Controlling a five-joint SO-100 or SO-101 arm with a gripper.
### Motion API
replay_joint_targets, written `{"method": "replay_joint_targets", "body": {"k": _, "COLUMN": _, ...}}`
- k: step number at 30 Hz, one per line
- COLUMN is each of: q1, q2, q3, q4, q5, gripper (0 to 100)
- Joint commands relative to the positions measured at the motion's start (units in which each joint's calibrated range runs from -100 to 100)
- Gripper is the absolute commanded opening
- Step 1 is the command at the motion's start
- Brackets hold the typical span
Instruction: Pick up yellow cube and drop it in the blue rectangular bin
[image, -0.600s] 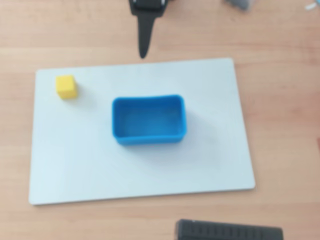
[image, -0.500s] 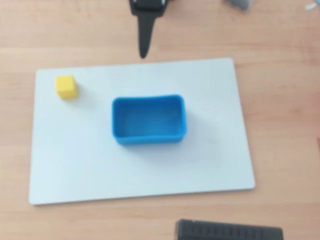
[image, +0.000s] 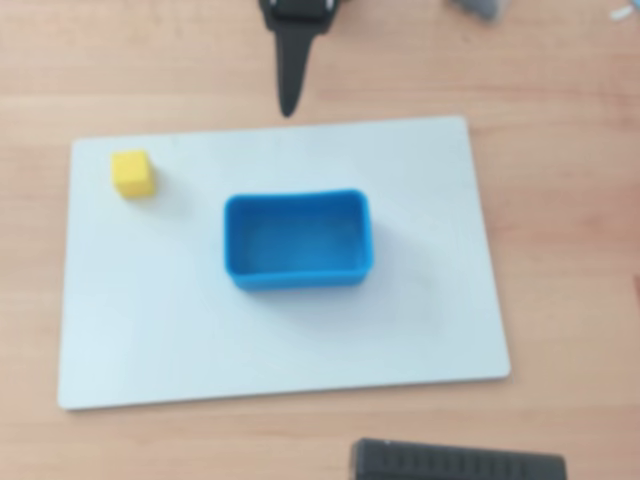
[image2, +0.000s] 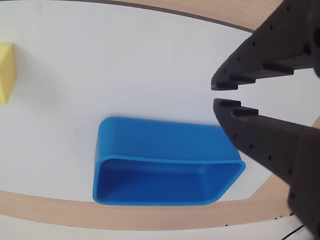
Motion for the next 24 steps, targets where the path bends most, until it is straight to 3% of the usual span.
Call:
{"method": "replay_joint_targets", "body": {"k": 1, "q1": 2.4, "q2": 2.4, "q3": -8.9, "q4": 0.2, "q5": 0.9, "gripper": 0}}
{"method": "replay_joint_targets", "body": {"k": 6, "q1": 3.2, "q2": 7.0, "q3": -13.1, "q4": 0.3, "q5": 2.1, "gripper": 0}}
{"method": "replay_joint_targets", "body": {"k": 15, "q1": 7.7, "q2": 29.6, "q3": -39.1, "q4": 8.5, "q5": 2.6, "gripper": 0}}
{"method": "replay_joint_targets", "body": {"k": 24, "q1": 14.6, "q2": 44.2, "q3": -51.9, "q4": 12.4, "q5": 8.4, "gripper": 0}}
